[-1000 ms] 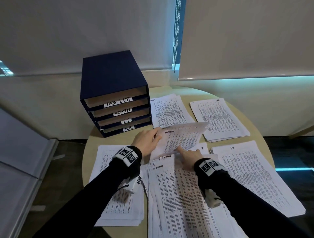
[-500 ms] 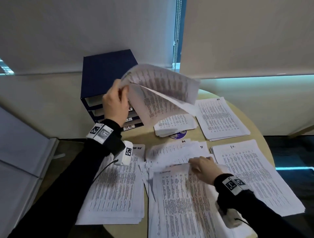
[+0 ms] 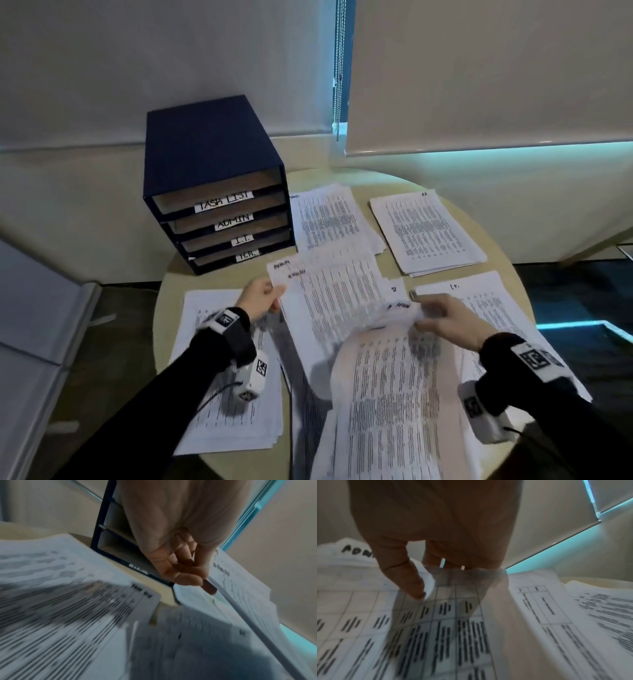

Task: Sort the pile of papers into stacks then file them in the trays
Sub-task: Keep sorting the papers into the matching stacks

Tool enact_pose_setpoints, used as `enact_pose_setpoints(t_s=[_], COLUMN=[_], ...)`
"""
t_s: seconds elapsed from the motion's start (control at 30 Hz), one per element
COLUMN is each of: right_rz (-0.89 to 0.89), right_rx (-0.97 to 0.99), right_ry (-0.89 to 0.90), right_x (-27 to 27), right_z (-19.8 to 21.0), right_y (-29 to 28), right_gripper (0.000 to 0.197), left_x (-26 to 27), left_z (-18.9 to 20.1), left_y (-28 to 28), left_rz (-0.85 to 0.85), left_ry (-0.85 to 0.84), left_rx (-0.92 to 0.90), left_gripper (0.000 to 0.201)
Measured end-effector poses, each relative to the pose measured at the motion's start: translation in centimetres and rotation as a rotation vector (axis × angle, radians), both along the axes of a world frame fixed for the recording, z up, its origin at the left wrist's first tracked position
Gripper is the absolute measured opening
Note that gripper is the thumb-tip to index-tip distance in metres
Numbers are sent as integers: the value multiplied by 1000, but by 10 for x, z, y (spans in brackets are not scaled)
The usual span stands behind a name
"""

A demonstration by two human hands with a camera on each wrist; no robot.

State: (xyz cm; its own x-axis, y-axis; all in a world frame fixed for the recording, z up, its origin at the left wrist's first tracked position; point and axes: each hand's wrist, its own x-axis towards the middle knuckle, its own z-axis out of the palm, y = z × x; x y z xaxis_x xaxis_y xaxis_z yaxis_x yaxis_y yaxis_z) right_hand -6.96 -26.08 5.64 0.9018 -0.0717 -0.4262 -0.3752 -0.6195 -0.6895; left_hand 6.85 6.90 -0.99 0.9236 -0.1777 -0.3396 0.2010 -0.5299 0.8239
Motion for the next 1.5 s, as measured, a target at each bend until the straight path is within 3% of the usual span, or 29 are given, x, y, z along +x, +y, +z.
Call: enact_pose_setpoints(t_s=[0.1, 0.27, 0.37, 0.4, 0.47, 0.57, 0.63, 0.77, 0.97, 1.3, 1.5], right_rz=[98, 352, 509, 546, 597, 628, 623, 584, 557, 565, 526], right_rx=[-50, -310, -472, -504, -543, -557, -551, -555, -640, -640, -571], right_ry=[103, 176, 148, 134, 99, 58, 23, -23, -202, -216, -237], right_x=[14, 38, 42, 42, 41, 40, 39, 35, 33, 33, 34], right_z=[1, -10, -23, -27, -37, -51, -55, -62, -66, -70, -73], right_y=[12, 49, 70, 76, 83, 86, 87, 87, 88, 93, 93], right_gripper=[55, 51, 36, 34, 35, 27, 16, 18, 22, 23, 23], left_x=[-21, -43, -45, -46, -47, -44, -40, -33, -42, -49, -43], left_z=[-24, -47, -48, -48, -45, -42, -44, -43, -33, -29, -24], left_y=[-5, -19, -27, -29, -34, -39, -39, -37, -34, -31, -34], left_rz=[-100, -88, -208, -199, -192, -387, -439, -405, -471, -468, -307], left_ry=[75, 205, -16, -130, -346, -491, -436, -376, -459, -402, -293], left_rx=[58, 89, 452, 540, 618, 686, 675, 619, 454, 427, 362], left_gripper=[22, 24, 19, 32, 53, 41, 33, 19, 20, 25, 37])
